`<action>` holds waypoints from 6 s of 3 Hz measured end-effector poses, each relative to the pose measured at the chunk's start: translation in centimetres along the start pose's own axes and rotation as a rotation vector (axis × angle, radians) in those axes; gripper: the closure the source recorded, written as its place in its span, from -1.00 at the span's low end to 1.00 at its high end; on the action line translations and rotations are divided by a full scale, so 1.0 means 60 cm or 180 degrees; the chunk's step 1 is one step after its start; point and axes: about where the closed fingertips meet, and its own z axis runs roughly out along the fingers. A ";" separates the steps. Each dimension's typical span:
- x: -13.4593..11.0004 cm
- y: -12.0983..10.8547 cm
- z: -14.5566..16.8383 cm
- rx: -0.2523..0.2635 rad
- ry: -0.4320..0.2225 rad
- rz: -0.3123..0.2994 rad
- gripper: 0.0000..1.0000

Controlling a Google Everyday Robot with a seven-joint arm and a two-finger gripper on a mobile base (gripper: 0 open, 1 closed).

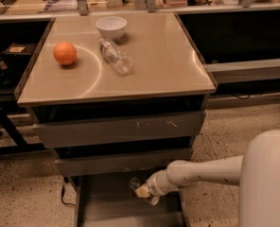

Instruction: Pick redbull can from bottom drawer and place on counter

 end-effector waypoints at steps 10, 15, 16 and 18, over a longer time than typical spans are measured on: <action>-0.260 0.120 -0.626 0.1232 -0.0593 -0.0319 1.00; -0.443 0.093 -0.790 0.1768 -0.0964 -0.0536 1.00; -0.447 0.095 -0.793 0.1785 -0.0968 -0.0559 1.00; -0.482 0.075 -0.776 0.1703 -0.0954 -0.0583 1.00</action>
Offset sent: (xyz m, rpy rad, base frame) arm -0.0208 -0.0530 0.1359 -0.0633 -0.0995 -0.0834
